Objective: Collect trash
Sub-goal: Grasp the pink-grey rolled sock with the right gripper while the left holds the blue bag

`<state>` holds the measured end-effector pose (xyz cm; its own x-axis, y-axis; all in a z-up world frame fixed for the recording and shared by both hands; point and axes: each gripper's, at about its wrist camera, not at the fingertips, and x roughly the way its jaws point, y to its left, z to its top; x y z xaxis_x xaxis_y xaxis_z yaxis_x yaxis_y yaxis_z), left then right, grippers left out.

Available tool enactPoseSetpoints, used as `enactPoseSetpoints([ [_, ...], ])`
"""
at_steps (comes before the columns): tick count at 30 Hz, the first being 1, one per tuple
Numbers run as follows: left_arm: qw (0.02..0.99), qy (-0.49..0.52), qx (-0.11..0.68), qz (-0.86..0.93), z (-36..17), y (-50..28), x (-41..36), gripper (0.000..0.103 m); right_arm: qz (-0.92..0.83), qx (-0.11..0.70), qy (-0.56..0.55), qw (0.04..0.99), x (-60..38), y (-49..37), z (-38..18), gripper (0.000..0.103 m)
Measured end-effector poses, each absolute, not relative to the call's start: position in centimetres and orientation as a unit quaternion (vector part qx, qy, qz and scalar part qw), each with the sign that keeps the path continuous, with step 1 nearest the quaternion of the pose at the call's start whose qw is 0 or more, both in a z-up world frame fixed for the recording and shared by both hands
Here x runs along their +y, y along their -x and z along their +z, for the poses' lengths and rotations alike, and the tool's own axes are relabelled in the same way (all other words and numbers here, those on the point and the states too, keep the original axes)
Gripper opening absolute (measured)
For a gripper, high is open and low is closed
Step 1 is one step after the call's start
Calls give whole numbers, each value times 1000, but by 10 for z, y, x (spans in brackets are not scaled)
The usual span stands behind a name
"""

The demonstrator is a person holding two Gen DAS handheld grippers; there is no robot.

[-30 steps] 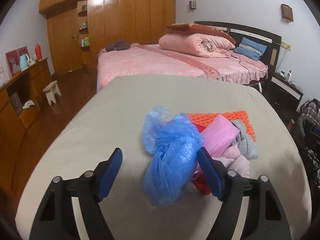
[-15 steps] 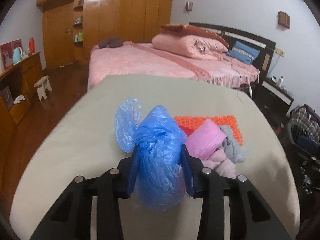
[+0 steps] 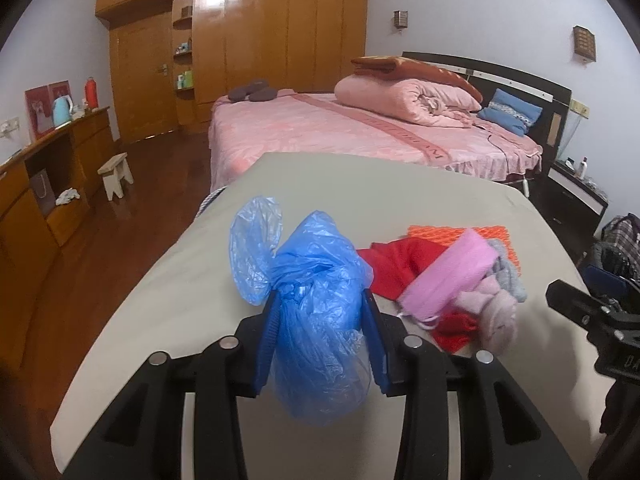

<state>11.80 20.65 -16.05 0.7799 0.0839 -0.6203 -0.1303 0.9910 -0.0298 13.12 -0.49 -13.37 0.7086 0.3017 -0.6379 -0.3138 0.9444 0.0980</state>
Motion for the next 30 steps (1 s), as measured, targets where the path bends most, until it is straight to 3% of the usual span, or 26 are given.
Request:
enactPoseSetpoints([
  [4,941,36,330,61,-164,-115,214,40,175,351,23,920,11,-132,-141,94],
  [10,941,35,330,63,-165,-112,220,39,186,378,26,907,29,-137,-154,78],
  [15,941,36,331,62,-166,-111,223,40,207,412,27,887,40,-140,-167,52],
  [17,941,37,332,62,-166,-111,223,39,215,424,26,879,41,-141,-171,35],
  [30,947,35,314,49,-143,-100,200,39,230,394,1,890,7,-112,-131,34],
])
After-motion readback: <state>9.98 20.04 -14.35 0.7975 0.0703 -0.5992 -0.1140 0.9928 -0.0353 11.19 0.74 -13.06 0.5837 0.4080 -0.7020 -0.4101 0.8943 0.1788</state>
